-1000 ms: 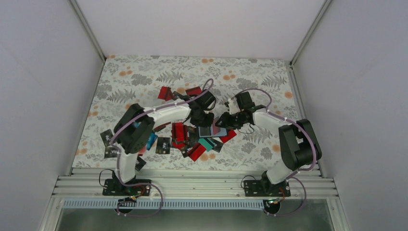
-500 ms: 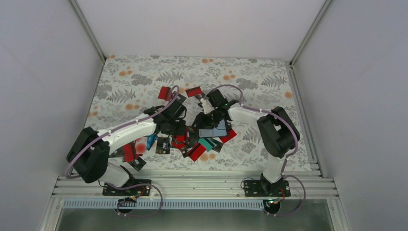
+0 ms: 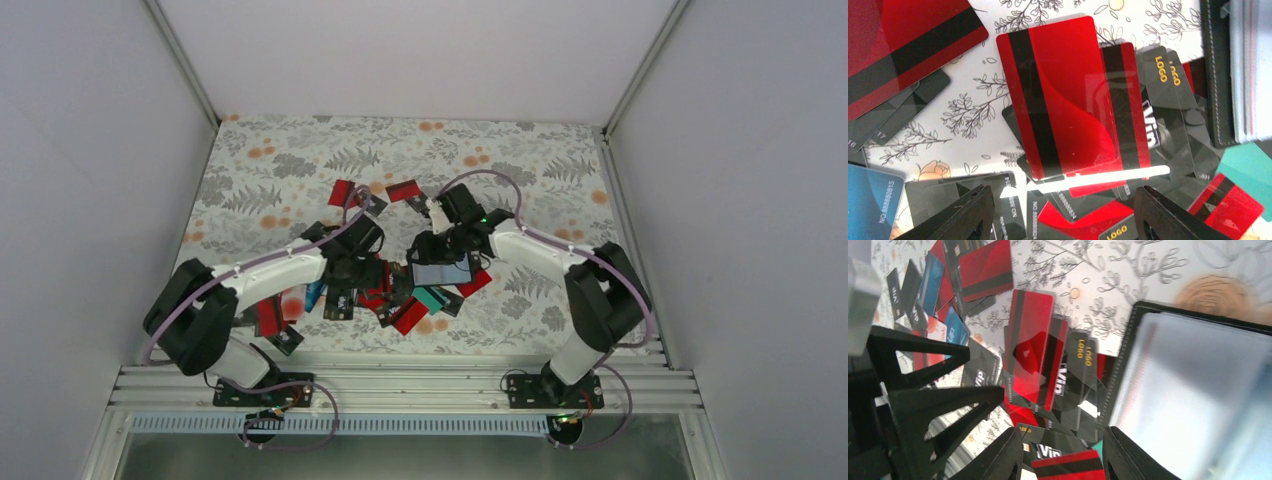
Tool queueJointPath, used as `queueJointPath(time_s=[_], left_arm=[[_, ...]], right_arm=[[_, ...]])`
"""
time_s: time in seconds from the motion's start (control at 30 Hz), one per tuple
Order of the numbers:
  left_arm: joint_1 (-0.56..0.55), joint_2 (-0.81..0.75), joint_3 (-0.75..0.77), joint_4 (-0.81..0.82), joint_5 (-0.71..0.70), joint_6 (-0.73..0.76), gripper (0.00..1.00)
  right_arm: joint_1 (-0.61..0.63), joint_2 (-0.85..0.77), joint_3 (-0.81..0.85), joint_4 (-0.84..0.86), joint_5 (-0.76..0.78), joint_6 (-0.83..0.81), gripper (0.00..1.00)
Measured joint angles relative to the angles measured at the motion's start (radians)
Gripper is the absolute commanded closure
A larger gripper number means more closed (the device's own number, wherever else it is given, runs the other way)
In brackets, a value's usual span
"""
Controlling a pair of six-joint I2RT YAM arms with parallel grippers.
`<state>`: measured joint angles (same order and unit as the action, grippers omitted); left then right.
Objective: Put the credit cards into the card holder
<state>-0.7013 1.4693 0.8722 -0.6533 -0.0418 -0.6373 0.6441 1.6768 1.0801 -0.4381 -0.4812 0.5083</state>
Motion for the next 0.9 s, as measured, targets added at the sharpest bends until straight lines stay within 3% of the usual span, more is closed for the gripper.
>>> queueJointPath(time_s=[0.27,0.67,0.9], left_arm=[[0.041,0.122,0.079,0.016,0.001,0.025,0.25],[0.078,0.277,0.154,0.031,0.028,0.056,0.22],[0.082,0.309,0.183,0.039,0.023,0.058,0.33]], right_arm=[[-0.036,-0.120,-0.077,-0.023,0.150,-0.016,0.58],[-0.074,-0.126,-0.146,-0.022,0.178,-0.060,0.58],[-0.098,-0.126,-0.167,-0.019,0.171,-0.084,0.59]])
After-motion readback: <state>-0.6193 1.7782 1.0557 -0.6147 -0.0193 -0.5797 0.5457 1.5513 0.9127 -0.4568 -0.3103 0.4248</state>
